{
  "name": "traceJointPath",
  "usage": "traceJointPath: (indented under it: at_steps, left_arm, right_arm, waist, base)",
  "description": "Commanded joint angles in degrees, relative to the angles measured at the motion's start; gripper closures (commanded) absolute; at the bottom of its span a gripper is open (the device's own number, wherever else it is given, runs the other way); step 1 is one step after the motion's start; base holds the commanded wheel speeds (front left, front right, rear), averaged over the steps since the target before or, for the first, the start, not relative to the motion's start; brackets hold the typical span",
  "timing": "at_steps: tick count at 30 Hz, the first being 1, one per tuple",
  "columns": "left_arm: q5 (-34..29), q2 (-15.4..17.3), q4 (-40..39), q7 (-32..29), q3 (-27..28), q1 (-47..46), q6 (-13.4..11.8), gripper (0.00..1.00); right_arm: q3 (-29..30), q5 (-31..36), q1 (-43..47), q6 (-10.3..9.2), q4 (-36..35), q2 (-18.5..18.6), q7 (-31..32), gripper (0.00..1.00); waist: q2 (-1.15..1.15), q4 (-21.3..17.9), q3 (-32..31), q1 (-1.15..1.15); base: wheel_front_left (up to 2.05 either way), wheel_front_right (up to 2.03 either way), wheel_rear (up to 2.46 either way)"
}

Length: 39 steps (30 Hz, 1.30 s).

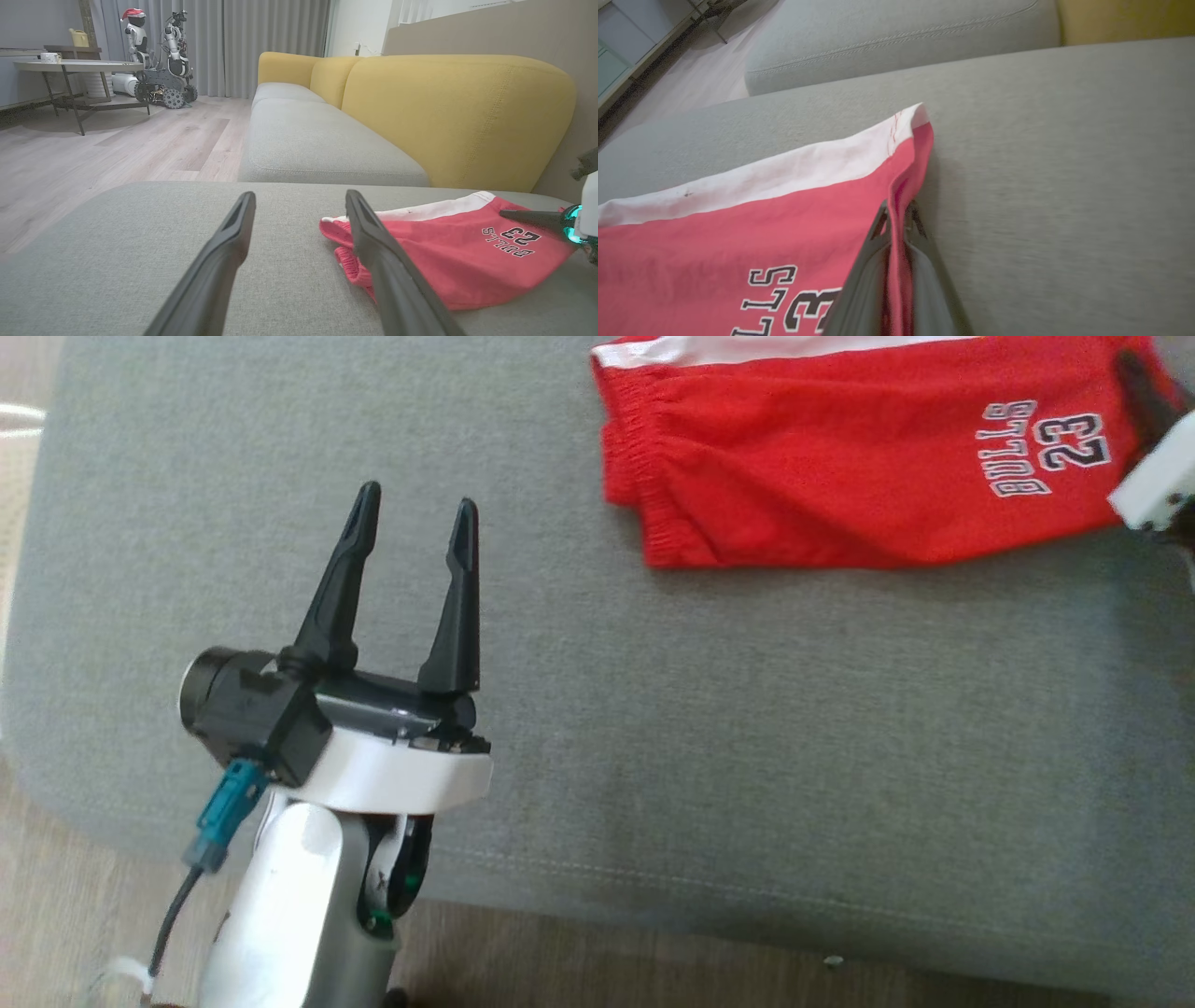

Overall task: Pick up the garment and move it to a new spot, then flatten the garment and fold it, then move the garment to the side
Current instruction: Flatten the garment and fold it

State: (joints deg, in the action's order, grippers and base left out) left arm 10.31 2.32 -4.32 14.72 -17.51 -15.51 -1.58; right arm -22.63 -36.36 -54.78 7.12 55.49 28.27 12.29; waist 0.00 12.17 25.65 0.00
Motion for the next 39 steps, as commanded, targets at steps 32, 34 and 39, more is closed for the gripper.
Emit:
traceJointPath:
  at_steps: [32,34,39]
  left_arm:
    - [1.4,0.6,-0.1,0.3,0.0,3.1,-0.9,0.00]
    - [1.8,0.6,-0.1,0.3,-0.4,2.9,-0.9,0.00]
    - [2.2,0.6,0.3,0.3,-1.0,2.5,-1.1,0.00]
  right_arm:
    - [-7.2,10.3,0.8,0.36,-20.6,-11.7,11.0,1.00]
    - [-7.0,10.6,1.1,0.36,-20.1,-14.0,11.3,1.00]
    - [-7.5,10.9,1.6,0.36,-18.3,-18.5,11.5,1.00]
  waist:
    - [0.00,-2.7,-7.0,0.00]
    - [0.00,-2.1,-6.6,0.00]
    - [0.00,-1.0,-6.2,0.00]
  base:
    - [0.00,0.00,0.00]
    - [0.00,0.00,0.00]
    - [0.00,0.00,0.00]
